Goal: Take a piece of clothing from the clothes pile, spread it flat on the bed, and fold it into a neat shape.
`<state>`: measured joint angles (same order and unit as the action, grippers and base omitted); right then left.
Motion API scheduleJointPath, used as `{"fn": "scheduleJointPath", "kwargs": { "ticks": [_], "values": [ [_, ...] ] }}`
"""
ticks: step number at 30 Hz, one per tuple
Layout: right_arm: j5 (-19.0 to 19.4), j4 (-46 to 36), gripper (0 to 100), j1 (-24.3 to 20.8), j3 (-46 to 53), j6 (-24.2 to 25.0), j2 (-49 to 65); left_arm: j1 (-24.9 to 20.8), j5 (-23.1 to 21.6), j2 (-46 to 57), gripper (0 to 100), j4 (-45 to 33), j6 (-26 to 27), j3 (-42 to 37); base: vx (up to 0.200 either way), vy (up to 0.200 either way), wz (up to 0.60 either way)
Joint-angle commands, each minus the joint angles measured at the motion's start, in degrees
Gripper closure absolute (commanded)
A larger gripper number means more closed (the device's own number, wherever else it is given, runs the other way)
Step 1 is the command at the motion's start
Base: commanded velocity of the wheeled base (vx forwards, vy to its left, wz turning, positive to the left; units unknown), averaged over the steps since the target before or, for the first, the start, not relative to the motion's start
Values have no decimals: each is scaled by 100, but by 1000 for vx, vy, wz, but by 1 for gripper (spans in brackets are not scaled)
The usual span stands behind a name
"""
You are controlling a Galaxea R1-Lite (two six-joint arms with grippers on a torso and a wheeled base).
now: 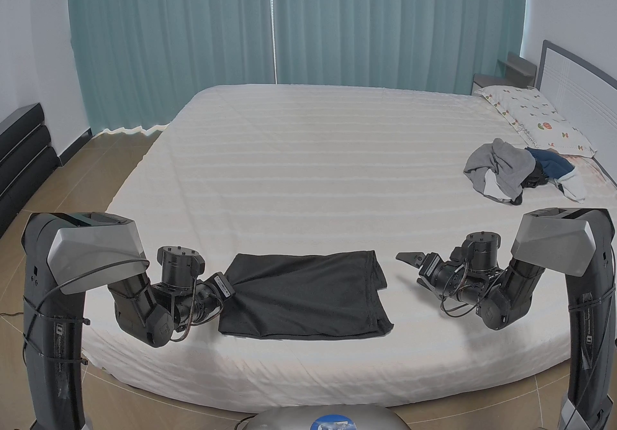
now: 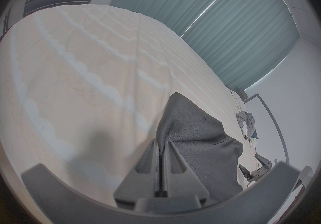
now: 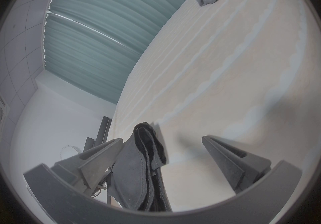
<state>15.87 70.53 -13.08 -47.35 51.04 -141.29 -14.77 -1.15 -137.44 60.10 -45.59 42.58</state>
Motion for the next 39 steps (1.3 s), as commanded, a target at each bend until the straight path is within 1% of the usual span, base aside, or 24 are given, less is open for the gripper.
{"fn": "scheduleJointPath", "kwargs": {
  "ticks": [1, 10, 11, 16, 23, 25, 30, 34, 35, 36, 37, 39],
  "values": [
    [4, 4, 0, -19, 15, 2, 14, -25, 0, 6, 100, 2, -2, -13, 0, 0, 0],
    [4, 4, 0, -45, 33, 11, 14, -210, -8, 42, 100, 11, -11, -162, 0, 0, 0],
    [4, 4, 0, -63, 33, 11, 14, -228, -8, 77, 0, 11, -11, -189, 0, 0, 0],
    [4, 4, 0, -72, 33, 11, 14, -359, -8, 103, 0, 63, -2, -347, 0, 0, 0],
    [4, 13, 0, -81, 103, 11, 49, -342, -8, 235, 0, 81, -11, -409, 0, 0, 0],
    [4, 66, 0, -160, 200, 11, 137, -298, -8, 305, 0, 81, -20, -435, 0, 0, 0],
    [-14, 391, 0, -555, 595, 11, 330, -96, -8, 578, 0, 72, -248, -461, 0, 0, 0],
    [-102, 435, 0, -617, 604, -15, 295, 27, 53, 674, 0, 98, -152, -567, 0, 0, 0],
    [-146, 400, 0, -617, 578, -15, 295, 62, 202, 745, 0, 98, -90, -567, 0, 0, 0],
    [-207, 373, 0, -617, 542, -33, 321, 98, 457, 903, 0, 98, 7, -567, 0, 0, 0],
    [-207, 373, 0, -617, 542, -42, 321, 98, 475, 920, 0, 98, 15, -567, 0, 0, 0],
    [-304, 356, 0, -661, 507, -59, 436, 115, 703, 1246, 0, 90, 270, -593, 0, 0, 0]
  ]
}}
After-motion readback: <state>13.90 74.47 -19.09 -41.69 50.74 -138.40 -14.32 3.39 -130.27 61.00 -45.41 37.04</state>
